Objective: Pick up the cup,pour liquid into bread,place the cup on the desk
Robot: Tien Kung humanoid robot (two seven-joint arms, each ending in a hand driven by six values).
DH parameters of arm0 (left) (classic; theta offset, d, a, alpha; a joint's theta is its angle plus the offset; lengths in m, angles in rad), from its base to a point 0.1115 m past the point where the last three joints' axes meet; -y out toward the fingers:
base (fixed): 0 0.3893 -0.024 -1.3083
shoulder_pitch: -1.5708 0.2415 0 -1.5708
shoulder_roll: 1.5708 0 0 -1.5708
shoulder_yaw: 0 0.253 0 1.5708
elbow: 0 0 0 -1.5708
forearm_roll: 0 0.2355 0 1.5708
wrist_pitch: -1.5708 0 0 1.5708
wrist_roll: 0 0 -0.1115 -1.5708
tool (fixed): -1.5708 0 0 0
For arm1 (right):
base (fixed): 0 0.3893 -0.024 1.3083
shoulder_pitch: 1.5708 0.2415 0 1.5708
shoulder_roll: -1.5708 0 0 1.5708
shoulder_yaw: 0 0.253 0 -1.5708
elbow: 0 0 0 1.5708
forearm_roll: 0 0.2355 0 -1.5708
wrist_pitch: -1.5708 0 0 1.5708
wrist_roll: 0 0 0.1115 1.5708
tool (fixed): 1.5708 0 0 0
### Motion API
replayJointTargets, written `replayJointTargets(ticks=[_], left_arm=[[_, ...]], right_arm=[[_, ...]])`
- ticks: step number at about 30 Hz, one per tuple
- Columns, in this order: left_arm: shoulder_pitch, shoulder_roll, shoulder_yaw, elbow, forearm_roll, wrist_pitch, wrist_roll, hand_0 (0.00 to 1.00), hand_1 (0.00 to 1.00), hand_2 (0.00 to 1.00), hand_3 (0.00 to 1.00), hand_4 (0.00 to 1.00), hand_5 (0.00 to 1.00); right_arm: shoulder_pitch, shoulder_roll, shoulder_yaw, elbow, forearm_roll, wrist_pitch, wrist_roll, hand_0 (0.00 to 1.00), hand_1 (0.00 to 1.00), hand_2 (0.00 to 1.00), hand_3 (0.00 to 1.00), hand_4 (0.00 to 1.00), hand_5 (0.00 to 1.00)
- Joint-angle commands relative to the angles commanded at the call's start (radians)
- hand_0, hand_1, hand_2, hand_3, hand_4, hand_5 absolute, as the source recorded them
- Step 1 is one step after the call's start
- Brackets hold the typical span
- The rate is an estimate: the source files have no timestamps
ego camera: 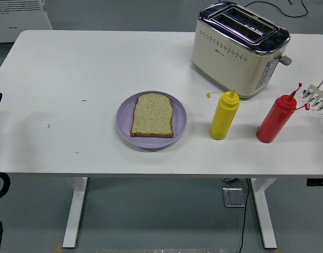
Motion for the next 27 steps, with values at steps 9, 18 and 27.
replayJointTargets(ticks=[9, 18, 27], left_arm=[[0.002, 0.000, 0.000, -0.001, 0.000, 0.000, 0.000, 0.781, 0.728, 0.723, 0.661, 0.524, 0.933], [-0.001, 0.000, -0.004, -0.003, 0.000, 0.000, 0.000, 0.781, 0.728, 0.724, 0.663, 0.525, 0.941], [-0.002, 0.000, -0.007, -0.003, 0.000, 0.000, 0.000, 0.781, 0.728, 0.724, 0.663, 0.524, 0.951]], right_arm=[[-0.001, -0.001, -0.001, 0.001, -0.004, 0.003, -0.004, 0.783, 0.729, 0.749, 0.801, 0.654, 0.627], [0.002, 0.001, 0.002, 0.001, -0.008, 0.005, -0.007, 0.782, 0.728, 0.746, 0.797, 0.652, 0.626], [0.002, 0.002, 0.002, 0.001, -0.008, 0.006, -0.006, 0.781, 0.726, 0.740, 0.794, 0.649, 0.627]])
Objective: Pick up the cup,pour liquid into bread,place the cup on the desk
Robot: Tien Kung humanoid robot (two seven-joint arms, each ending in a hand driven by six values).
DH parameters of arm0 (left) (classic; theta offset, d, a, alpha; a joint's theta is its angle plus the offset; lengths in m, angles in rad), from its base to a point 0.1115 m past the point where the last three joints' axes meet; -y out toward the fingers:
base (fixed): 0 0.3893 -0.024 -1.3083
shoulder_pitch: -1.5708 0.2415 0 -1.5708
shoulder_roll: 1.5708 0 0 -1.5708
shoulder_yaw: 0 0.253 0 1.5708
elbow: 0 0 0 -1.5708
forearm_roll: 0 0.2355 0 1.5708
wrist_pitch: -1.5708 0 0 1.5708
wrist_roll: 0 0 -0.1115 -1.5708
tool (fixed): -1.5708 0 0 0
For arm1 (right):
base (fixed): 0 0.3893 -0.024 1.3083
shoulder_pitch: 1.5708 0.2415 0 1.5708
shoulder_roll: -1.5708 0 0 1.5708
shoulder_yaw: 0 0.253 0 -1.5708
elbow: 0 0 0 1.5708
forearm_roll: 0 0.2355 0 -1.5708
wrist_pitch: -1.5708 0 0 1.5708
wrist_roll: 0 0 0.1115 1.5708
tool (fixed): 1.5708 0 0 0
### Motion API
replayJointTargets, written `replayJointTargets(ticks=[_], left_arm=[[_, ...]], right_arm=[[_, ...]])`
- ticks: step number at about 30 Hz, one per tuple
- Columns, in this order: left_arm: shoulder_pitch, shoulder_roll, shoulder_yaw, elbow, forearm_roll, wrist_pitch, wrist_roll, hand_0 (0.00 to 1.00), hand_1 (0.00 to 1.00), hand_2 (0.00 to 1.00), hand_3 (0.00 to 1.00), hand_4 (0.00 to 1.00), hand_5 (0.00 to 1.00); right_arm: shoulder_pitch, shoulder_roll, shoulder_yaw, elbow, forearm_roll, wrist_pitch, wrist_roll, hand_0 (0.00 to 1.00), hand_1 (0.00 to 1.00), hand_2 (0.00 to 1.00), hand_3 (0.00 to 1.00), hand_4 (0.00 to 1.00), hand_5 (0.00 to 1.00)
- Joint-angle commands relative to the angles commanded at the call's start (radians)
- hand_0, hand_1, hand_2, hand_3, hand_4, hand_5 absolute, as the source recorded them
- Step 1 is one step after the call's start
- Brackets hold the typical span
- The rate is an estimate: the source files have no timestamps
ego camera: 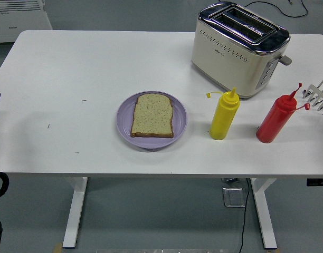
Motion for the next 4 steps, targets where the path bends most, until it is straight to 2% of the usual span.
replayJointTargets(ticks=[4], left_arm=[[-0.001, 0.000, 0.000, 0.000, 0.000, 0.000, 0.000, 0.781, 0.728, 0.724, 0.663, 0.524, 0.951]], right_arm=[[0.000, 0.000, 0.000, 0.001, 0.001, 0.001, 0.001, 0.781, 0.726, 0.740, 0.794, 0.649, 0.627]])
